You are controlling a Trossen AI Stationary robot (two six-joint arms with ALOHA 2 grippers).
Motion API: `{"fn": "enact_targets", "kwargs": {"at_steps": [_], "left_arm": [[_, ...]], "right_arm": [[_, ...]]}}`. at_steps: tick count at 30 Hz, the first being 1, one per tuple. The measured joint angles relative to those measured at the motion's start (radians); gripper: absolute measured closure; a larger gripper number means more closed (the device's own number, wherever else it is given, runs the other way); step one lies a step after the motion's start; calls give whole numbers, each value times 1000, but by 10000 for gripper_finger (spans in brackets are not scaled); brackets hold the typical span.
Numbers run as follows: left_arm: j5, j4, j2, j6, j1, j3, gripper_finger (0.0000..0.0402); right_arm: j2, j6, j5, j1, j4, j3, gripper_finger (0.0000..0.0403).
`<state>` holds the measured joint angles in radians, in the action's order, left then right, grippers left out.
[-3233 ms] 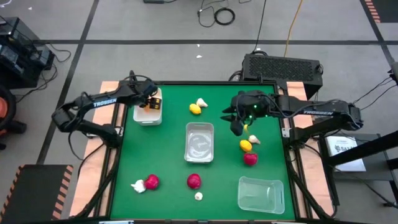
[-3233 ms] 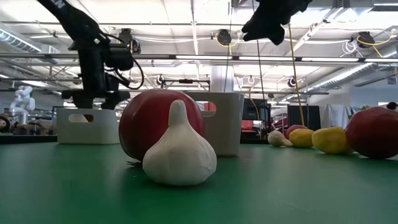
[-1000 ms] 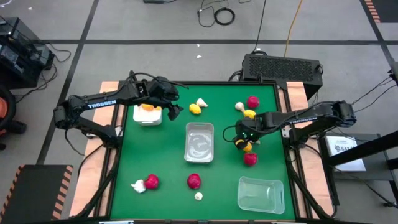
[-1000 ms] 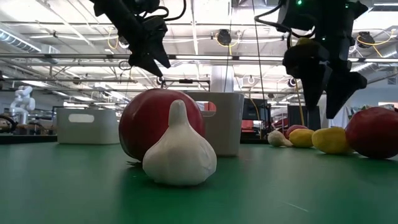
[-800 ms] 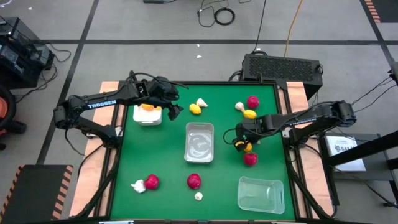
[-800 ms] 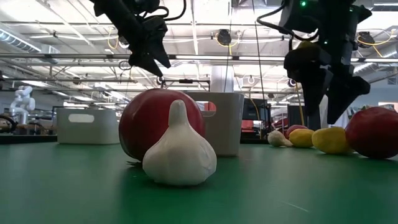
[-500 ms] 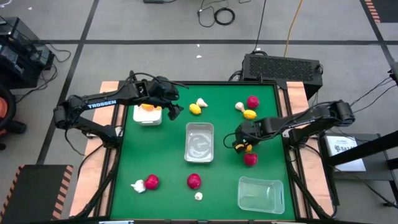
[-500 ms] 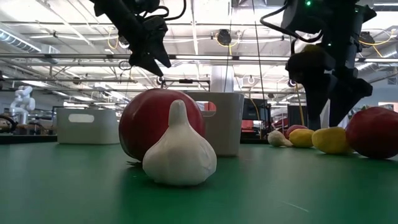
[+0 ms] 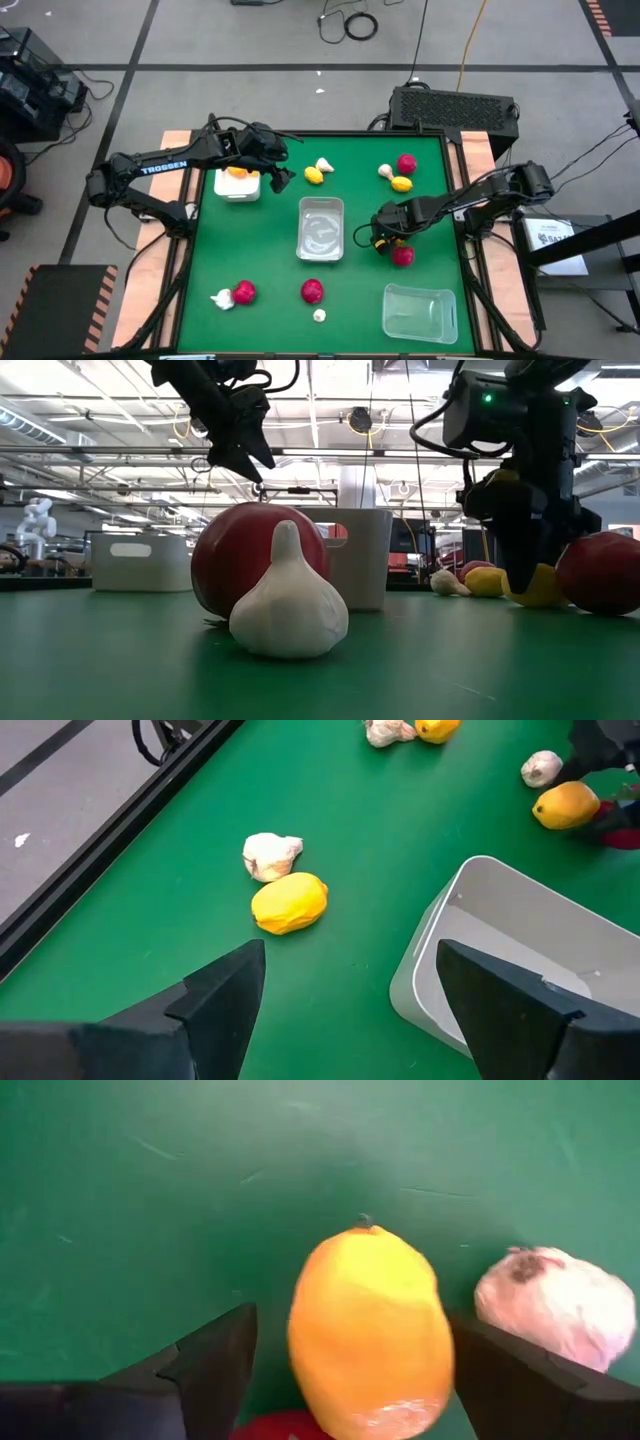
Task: Sort produce into baskets
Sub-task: Put the lemon into the white bin
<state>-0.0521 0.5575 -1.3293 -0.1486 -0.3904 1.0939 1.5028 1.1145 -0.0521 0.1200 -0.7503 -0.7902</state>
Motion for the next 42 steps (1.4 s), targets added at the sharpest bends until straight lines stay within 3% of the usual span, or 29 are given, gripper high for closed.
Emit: {"fn": "enact_targets", "kwargs": {"at_steps": [11, 21, 24, 27, 34, 42], "left_arm": [[-37, 5, 28, -3, -3, 13, 100], [-237, -118, 83, 2, 31, 19, 100], [-299, -274, 59, 42, 78, 20, 100], [-316, -422, 31, 189, 141, 20, 100], [-237, -675, -55, 560, 278, 20, 100], [-284, -717, -158, 608, 302, 20, 100]], "right_arm": [[-33, -33, 6, -10, -2, -31, 239], [-121, -257, 18, -126, 30, -204, 237], [-154, -344, 94, -176, 34, -273, 237], [-182, -428, 211, -220, 47, -333, 237], [-219, -483, 476, -280, 147, -370, 236], [-206, -410, 616, -289, 342, -370, 236]]}}
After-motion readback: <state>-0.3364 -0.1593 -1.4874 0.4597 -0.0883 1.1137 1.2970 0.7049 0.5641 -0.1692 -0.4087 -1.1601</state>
